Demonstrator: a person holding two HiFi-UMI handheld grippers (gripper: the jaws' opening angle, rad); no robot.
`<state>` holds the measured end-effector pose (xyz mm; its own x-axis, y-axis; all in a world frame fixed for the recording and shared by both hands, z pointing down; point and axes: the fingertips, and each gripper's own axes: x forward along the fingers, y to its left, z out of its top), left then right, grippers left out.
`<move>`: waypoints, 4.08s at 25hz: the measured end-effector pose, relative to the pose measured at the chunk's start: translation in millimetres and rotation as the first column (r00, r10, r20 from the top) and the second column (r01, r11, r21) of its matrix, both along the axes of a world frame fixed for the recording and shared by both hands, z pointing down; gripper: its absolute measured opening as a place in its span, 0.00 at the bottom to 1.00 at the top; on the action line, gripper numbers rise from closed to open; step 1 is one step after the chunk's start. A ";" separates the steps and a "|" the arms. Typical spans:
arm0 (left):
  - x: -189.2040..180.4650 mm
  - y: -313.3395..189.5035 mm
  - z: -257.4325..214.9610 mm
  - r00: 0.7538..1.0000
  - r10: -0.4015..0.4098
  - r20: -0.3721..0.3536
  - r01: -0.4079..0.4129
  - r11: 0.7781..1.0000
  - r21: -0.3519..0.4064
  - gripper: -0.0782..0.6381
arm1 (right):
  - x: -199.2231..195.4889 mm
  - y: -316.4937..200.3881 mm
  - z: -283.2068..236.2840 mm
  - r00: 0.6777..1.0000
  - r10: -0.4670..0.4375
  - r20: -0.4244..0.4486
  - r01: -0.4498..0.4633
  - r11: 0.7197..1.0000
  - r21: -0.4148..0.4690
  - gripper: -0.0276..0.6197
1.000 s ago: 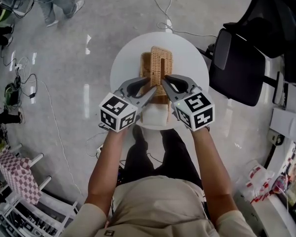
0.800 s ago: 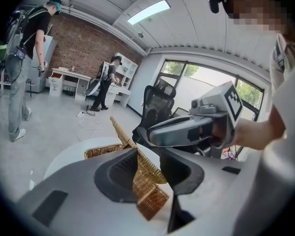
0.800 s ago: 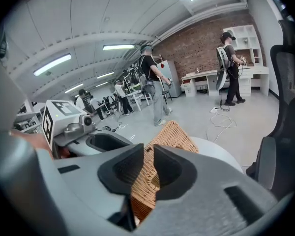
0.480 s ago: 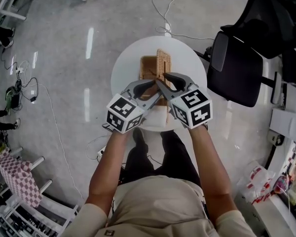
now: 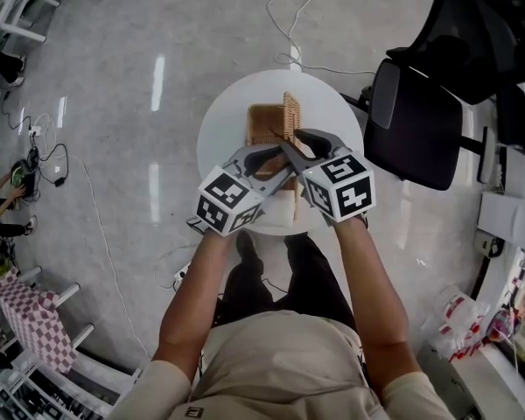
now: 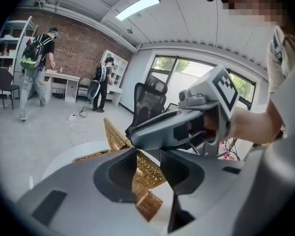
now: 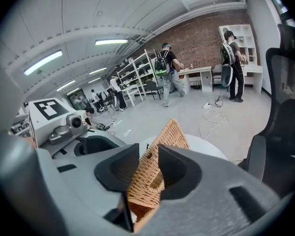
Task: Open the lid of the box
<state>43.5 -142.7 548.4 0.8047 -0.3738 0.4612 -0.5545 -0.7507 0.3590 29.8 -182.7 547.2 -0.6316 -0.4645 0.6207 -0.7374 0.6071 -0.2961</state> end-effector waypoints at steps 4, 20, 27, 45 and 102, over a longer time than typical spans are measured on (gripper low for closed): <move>0.4 1.5 -1.3 1.000 0.001 -0.020 -0.001 1.000 -0.009 0.28 | 5.0 0.5 2.6 1.000 0.027 -0.001 -0.027 1.000 -0.013 0.21; 6.8 24.8 7.5 0.993 0.035 -0.115 -0.046 0.995 -0.090 0.28 | 19.1 0.8 -0.6 0.996 0.079 -0.035 -0.078 0.996 0.036 0.18; 2.0 23.9 -0.4 0.995 0.043 -0.092 -0.047 0.998 -0.036 0.28 | 48.0 6.9 -2.6 0.986 0.127 -0.108 -0.121 0.991 0.062 0.06; -83.4 2.5 -12.6 0.988 -0.153 -0.011 0.153 0.988 0.027 0.28 | 94.1 6.5 11.7 0.974 0.223 -0.031 -0.223 0.975 -0.008 0.03; -130.9 64.5 -267.2 0.986 -0.165 -0.023 0.146 0.797 0.587 0.13 | -34.9 101.0 -285.5 0.996 -0.082 0.022 0.055 0.821 0.568 0.03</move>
<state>-87.4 -78.2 281.2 0.7025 -0.6986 0.1358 -0.6850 -0.7155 -0.1371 -5.1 -81.7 261.7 -0.6947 -0.6804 0.2333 -0.6825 0.7260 0.0848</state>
